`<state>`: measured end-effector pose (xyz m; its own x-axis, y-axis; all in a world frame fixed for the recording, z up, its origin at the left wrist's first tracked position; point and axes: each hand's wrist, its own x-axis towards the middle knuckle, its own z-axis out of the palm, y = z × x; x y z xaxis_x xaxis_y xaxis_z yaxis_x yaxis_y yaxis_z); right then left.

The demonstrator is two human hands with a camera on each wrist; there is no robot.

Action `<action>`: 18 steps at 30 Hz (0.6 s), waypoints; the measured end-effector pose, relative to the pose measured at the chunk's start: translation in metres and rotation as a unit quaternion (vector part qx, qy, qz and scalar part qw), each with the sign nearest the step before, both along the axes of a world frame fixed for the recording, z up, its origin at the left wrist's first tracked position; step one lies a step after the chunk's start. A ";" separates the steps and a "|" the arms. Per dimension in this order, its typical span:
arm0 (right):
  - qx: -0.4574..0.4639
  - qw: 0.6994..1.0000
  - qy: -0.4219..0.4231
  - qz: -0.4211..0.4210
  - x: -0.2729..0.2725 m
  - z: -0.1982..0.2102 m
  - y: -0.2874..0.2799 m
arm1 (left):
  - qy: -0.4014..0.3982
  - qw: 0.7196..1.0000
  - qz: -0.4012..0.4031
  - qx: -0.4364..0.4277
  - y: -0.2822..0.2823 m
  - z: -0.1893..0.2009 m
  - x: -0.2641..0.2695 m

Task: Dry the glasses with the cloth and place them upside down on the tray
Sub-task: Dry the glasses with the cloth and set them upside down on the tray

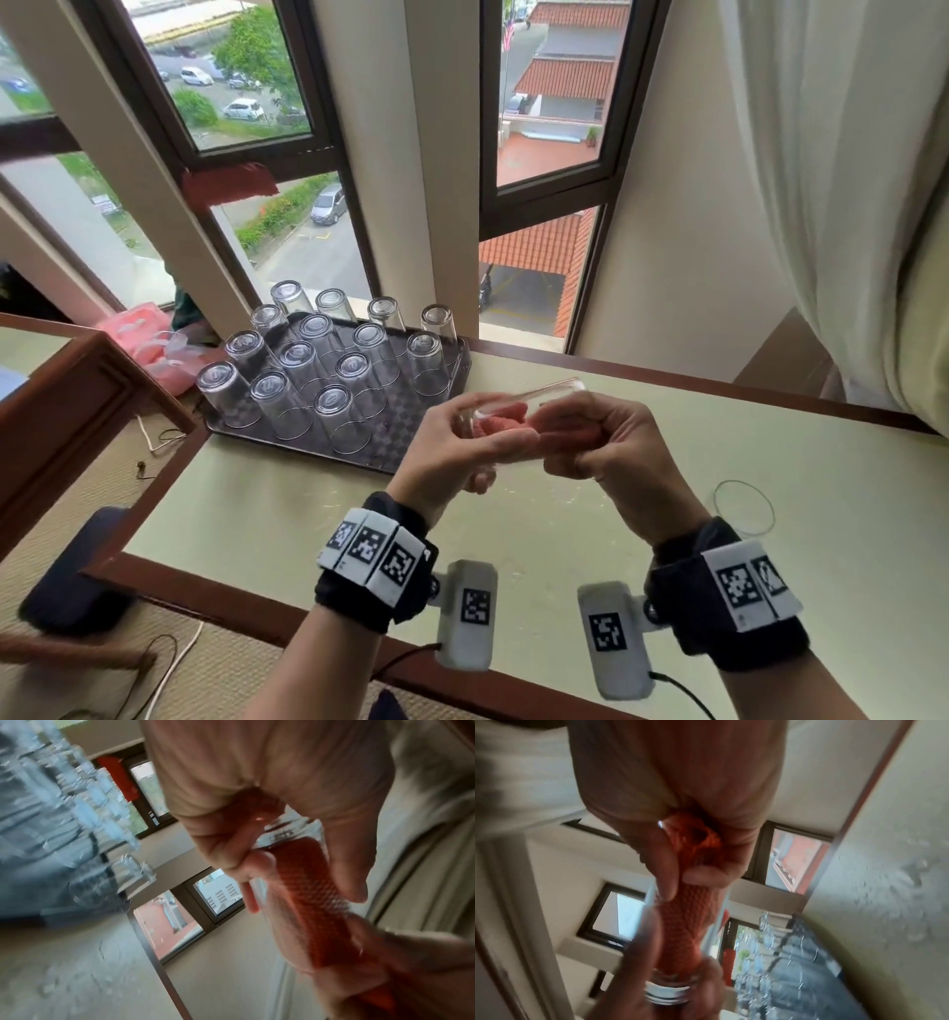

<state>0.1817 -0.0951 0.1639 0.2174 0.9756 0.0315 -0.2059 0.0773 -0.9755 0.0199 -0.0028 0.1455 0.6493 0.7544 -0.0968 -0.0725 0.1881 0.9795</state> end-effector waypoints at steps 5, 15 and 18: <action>-0.041 0.998 0.019 0.034 0.001 0.006 0.007 | -0.017 0.991 -0.004 0.135 0.007 0.004 -0.010; -0.075 0.997 0.006 -0.037 -0.027 0.002 0.025 | 0.051 0.995 0.024 0.076 0.018 0.002 -0.028; -0.147 0.986 0.073 -0.033 -0.022 0.005 0.028 | 0.056 0.987 0.012 0.150 0.027 0.005 -0.038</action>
<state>0.1595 -0.0667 0.1684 0.2623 0.9213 -0.2870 -0.3493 -0.1866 -0.9183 -0.0176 0.0239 0.1502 0.6295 0.7744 0.0630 0.0381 -0.1118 0.9930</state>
